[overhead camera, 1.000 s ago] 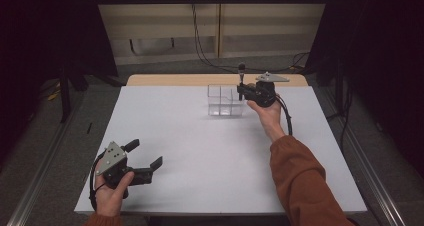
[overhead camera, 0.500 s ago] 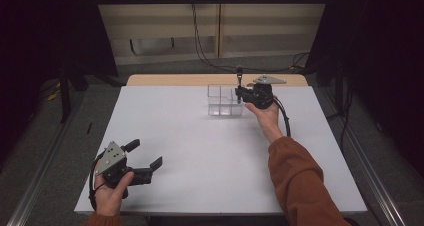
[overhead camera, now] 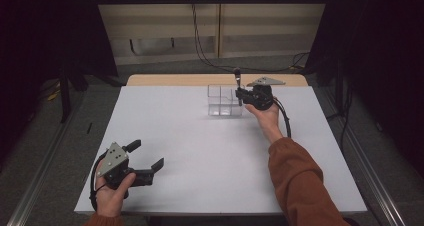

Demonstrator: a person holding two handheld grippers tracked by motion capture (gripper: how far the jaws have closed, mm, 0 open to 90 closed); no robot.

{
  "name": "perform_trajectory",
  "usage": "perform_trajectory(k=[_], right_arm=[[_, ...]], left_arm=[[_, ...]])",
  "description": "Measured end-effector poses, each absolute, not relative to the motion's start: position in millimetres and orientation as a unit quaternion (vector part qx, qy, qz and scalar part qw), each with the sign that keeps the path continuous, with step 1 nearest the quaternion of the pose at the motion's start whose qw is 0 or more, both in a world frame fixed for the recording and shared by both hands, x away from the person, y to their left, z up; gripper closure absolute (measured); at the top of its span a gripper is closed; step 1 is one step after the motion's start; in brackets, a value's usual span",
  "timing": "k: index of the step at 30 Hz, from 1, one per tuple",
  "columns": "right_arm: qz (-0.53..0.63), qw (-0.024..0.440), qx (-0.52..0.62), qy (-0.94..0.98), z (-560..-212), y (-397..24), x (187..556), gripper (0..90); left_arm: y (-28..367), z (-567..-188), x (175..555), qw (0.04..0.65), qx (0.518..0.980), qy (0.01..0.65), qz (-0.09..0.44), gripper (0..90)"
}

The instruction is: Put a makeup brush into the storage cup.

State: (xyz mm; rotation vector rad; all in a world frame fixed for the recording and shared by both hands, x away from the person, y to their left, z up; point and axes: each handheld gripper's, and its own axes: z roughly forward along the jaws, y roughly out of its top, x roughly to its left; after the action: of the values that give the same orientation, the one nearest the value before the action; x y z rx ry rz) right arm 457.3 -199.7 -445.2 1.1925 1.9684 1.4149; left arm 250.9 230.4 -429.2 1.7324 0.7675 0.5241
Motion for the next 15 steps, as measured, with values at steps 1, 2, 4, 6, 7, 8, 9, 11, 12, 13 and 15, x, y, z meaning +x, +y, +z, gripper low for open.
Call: perform_trajectory(k=[1,2,4,6,7,8,9,11,12,13,15], right_arm=[[0.511,0.217,0.432,0.710,-445.5,-199.9,457.2,79.6],[0.511,0.217,0.433,0.710,-445.9,-200.0,457.2,79.6],[0.511,0.217,0.434,0.710,-446.1,-200.1,457.3,79.3],[0.512,0.216,0.433,0.710,-446.0,-200.0,457.4,78.0],[0.512,0.216,0.433,0.710,-446.0,-200.0,457.5,77.3],[0.512,0.216,0.433,0.710,-446.1,-200.0,457.4,76.8],[0.514,0.216,0.432,0.708,-446.1,-200.1,457.2,76.1],[0.519,0.217,0.434,0.704,-446.1,-200.7,456.9,75.3],[0.519,0.217,0.433,0.704,-446.1,-201.1,456.8,74.6],[0.518,0.217,0.432,0.705,-446.1,-201.3,456.5,73.3],[0.523,0.218,0.431,0.702,-445.7,-201.8,455.8,68.9]], left_arm=[[230.0,-429.2,250.7,0.553,0.734,0.325,0.222,2.7],[229.8,-429.2,250.7,0.553,0.735,0.324,0.222,2.7],[229.8,-429.4,251.0,0.553,0.735,0.323,0.222,2.7],[230.4,-429.6,251.3,0.553,0.735,0.324,0.223,2.7],[230.8,-429.6,251.4,0.553,0.734,0.325,0.223,2.7],[231.2,-429.6,251.5,0.553,0.734,0.326,0.224,2.7],[231.4,-429.6,251.6,0.553,0.734,0.326,0.224,2.7],[231.5,-429.6,251.4,0.553,0.733,0.327,0.225,2.7],[231.3,-429.4,251.2,0.554,0.732,0.327,0.225,2.7],[231.4,-429.2,251.1,0.555,0.732,0.326,0.226,2.8],[231.7,-429.0,251.0,0.555,0.732,0.325,0.226,2.8]])
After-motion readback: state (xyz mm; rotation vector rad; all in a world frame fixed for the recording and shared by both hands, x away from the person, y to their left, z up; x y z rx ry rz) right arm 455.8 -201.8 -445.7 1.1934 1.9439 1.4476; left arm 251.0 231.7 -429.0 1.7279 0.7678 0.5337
